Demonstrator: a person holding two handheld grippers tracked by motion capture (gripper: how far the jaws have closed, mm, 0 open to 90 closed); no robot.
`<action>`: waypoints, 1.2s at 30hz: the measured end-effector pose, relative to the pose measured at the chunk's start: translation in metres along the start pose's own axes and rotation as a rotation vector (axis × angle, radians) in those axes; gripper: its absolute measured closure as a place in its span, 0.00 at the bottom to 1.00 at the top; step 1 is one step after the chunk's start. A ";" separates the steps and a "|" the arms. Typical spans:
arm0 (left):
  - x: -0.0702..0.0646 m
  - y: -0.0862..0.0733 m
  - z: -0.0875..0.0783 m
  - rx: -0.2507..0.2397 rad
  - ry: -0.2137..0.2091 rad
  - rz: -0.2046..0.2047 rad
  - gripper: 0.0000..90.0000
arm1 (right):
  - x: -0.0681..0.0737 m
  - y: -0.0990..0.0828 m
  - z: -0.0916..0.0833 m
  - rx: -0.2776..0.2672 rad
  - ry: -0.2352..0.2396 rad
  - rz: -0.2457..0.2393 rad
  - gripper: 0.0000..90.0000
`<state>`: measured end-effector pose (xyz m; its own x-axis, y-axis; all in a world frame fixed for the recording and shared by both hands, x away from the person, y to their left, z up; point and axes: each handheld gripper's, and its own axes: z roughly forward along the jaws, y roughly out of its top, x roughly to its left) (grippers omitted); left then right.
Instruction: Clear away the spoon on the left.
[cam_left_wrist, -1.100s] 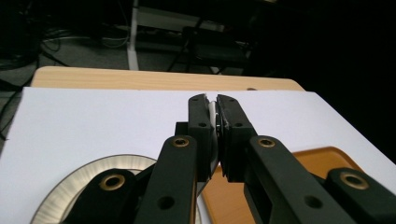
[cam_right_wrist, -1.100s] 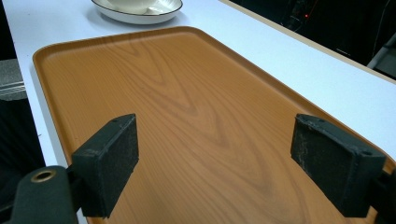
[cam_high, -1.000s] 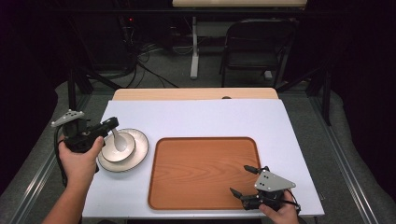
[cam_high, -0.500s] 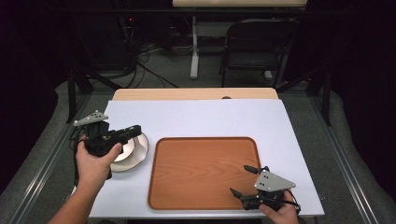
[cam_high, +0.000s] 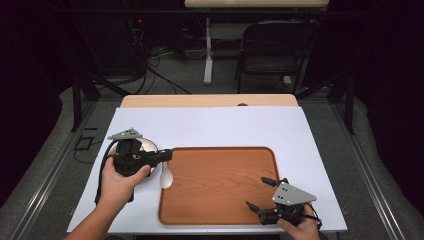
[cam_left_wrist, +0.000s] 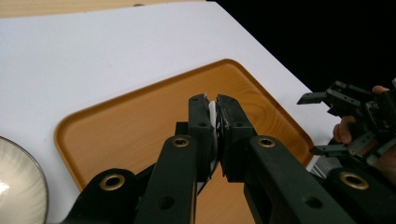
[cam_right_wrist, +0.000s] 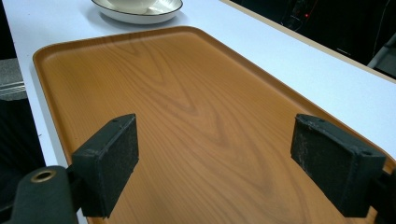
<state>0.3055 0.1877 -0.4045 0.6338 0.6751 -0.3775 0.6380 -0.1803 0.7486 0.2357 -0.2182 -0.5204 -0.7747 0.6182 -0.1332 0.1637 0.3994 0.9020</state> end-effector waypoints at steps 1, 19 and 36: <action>0.000 -0.001 0.002 0.007 -0.005 -0.004 0.94 | 0.000 0.000 0.000 0.000 0.000 0.000 0.17; 0.002 -0.025 0.039 0.127 -0.035 -0.057 0.94 | 0.000 0.000 0.000 0.002 0.001 0.004 0.17; 0.020 -0.039 0.068 0.172 -0.030 -0.215 0.94 | 0.000 0.000 0.000 0.001 0.002 -0.001 0.17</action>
<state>0.3232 0.1598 -0.4781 0.4868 0.6897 -0.5360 0.8226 -0.1556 0.5469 0.2356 -0.2186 -0.5202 -0.7757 0.6169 -0.1332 0.1639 0.4007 0.9014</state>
